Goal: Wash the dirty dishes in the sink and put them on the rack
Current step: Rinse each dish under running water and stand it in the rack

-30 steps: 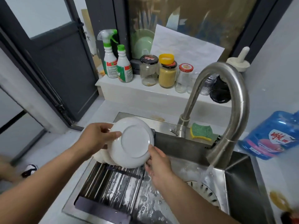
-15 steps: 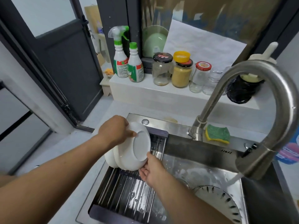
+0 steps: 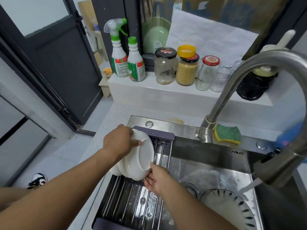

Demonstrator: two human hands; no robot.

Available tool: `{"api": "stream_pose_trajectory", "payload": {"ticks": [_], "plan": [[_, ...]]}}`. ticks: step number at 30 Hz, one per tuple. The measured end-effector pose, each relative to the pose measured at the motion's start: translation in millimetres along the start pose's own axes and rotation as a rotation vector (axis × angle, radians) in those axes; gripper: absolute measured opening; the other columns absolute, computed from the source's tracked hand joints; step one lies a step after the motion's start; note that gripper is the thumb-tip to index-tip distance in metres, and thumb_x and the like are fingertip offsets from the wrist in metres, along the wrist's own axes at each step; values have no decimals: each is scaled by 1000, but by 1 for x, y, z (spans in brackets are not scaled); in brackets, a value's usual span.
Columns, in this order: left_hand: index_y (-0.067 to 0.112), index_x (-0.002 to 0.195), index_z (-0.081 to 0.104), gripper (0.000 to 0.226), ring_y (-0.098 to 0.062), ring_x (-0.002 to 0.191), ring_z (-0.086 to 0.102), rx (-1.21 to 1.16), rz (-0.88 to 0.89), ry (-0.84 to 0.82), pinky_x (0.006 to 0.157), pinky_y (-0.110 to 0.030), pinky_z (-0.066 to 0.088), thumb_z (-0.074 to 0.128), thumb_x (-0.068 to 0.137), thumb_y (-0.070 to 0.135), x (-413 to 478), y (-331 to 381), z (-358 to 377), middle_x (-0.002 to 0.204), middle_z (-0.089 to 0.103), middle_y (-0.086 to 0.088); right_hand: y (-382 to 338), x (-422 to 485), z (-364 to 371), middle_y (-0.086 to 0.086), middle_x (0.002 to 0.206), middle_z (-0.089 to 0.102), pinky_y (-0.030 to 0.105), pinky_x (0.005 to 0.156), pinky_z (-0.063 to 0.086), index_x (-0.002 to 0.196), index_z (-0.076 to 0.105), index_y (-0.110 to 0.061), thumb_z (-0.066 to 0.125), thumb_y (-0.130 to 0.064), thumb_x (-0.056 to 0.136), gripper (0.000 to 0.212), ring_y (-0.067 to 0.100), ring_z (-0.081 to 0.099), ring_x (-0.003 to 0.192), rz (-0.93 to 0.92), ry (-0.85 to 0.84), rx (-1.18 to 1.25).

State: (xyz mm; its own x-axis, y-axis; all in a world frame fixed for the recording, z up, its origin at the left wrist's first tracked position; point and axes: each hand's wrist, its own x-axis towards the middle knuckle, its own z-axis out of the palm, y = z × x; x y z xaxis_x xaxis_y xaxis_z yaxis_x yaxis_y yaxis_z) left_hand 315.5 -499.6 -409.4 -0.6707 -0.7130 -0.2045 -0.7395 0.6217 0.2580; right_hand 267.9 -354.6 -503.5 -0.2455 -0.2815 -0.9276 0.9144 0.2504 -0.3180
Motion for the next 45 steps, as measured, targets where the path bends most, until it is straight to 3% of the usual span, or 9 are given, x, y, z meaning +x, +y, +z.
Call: {"api": "stream_pose_trajectory", "payload": {"ticks": [12,20,25,26,27,28,31,36,45], "plan": [[31,122,68,59,-22,111,52,83,91,297,90,-38,41,62,81,74,-16,-13,27,120,59,4,-3,16,1,16,125,64,52,96,56,131,55,-5,58,-20,103,32,26,65,87,-70,-41,-113],[28,125,66,56,-23,113,57,132,126,221,94,-41,42,55,89,69,-17,-10,26,130,59,3,-16,3,-13,10,131,59,32,92,57,143,52,-11,53,-11,104,39,23,58,115,-303,-84,-475],[28,131,61,57,-24,116,56,171,126,179,96,-42,43,51,92,68,-18,-4,21,132,58,0,-21,-1,-40,1,100,42,50,103,52,134,51,10,52,-7,102,37,28,62,96,-429,-77,-577],[28,133,60,57,-24,118,56,172,126,173,98,-42,43,51,93,67,-18,-3,21,133,57,0,-22,-3,-46,17,135,29,49,102,52,134,48,14,51,-4,101,38,33,63,98,-428,-75,-580],[28,135,59,58,-24,120,55,168,125,166,99,-43,42,50,93,67,-18,-3,20,135,57,0,-23,-3,-52,18,93,48,48,101,52,135,44,17,49,-1,101,39,38,63,102,-415,-74,-568],[28,137,57,59,-24,122,54,163,126,161,101,-43,42,50,94,67,-18,-2,21,137,56,0,-24,-5,-57,45,124,54,52,104,48,136,39,18,48,2,101,40,40,63,108,-408,-73,-561],[28,141,55,62,-26,128,52,153,142,161,104,-45,41,49,94,67,-19,1,21,143,53,-3,-24,-12,-68,41,138,43,59,105,42,135,40,19,47,3,102,38,46,62,112,-433,-73,-557],[26,138,57,59,-32,135,47,172,228,213,109,-49,38,56,93,63,-25,9,24,147,50,-11,-13,-20,-90,4,102,67,20,73,59,112,67,-15,49,-5,105,21,16,67,88,-557,-57,-572],[25,126,64,29,-17,110,60,-55,723,-63,93,-36,52,56,101,38,-60,98,83,121,66,4,-11,-19,-196,2,117,73,37,96,56,113,76,-15,58,-12,99,23,15,69,103,-608,24,-1022]]}}
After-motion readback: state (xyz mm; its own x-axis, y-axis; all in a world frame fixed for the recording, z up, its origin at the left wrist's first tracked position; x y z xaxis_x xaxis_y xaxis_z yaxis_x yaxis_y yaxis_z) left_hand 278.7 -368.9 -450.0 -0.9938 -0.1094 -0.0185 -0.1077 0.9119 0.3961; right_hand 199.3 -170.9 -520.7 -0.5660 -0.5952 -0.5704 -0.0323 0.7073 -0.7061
